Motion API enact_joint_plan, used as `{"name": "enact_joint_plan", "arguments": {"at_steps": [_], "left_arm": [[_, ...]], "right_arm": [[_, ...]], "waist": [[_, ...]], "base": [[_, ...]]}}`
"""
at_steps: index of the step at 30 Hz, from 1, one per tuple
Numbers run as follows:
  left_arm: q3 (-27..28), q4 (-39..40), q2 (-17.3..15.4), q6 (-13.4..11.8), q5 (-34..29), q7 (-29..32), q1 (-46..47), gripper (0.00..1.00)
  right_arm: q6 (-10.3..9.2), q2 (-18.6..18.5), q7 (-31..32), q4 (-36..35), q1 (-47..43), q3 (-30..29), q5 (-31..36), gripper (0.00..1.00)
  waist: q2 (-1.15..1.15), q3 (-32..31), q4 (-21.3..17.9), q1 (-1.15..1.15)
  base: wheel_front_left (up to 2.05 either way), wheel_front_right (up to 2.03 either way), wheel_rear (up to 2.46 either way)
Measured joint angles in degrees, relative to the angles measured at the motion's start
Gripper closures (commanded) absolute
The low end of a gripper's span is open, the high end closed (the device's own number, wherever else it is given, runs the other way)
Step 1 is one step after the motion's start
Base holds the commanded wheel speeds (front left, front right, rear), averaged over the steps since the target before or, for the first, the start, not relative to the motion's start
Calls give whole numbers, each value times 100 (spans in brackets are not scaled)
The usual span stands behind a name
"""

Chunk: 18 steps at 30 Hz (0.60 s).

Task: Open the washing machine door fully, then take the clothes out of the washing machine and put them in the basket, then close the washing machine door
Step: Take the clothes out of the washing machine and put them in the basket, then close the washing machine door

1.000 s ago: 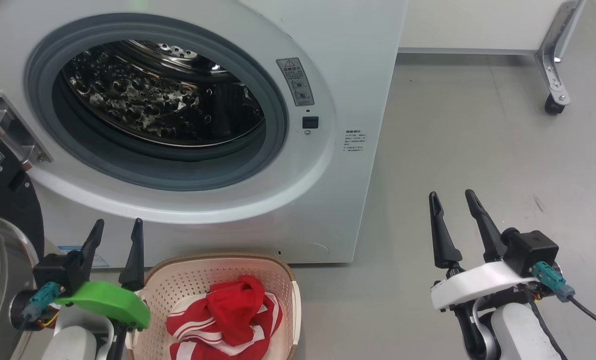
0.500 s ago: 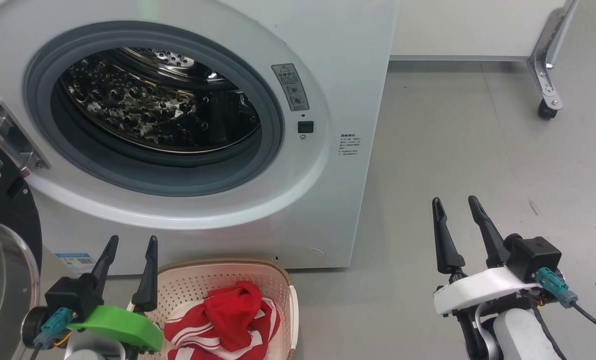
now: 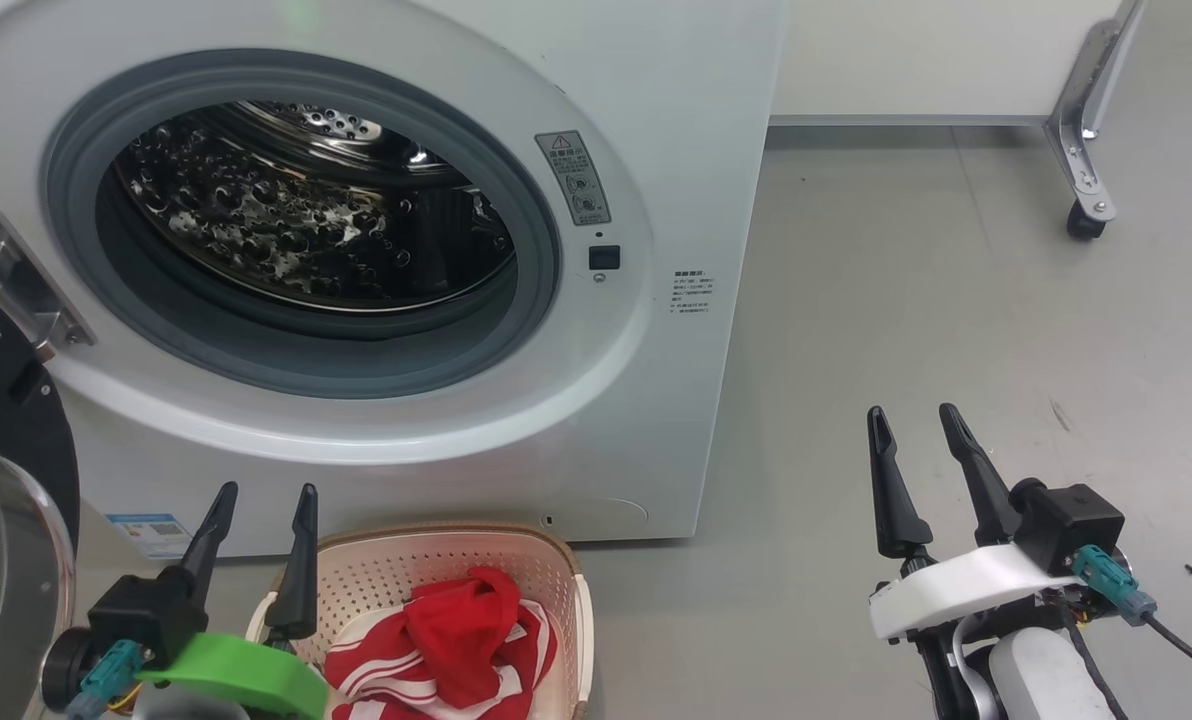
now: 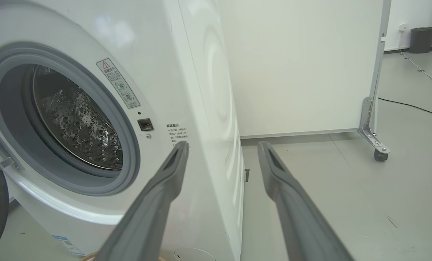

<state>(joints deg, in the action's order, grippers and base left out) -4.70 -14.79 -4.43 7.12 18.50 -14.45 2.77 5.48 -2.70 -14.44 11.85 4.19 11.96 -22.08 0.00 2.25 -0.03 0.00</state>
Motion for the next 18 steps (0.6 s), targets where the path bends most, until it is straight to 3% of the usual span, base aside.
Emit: {"name": "enact_joint_plan", "arguments": {"at_steps": [18], "left_arm": [[104,300,44,0,-45,0,-137,0]], "right_arm": [[0,3,0,-26,-7,-1,10,0]], "waist": [[0,18,-21,0]], "base": [[0,0,0]]}}
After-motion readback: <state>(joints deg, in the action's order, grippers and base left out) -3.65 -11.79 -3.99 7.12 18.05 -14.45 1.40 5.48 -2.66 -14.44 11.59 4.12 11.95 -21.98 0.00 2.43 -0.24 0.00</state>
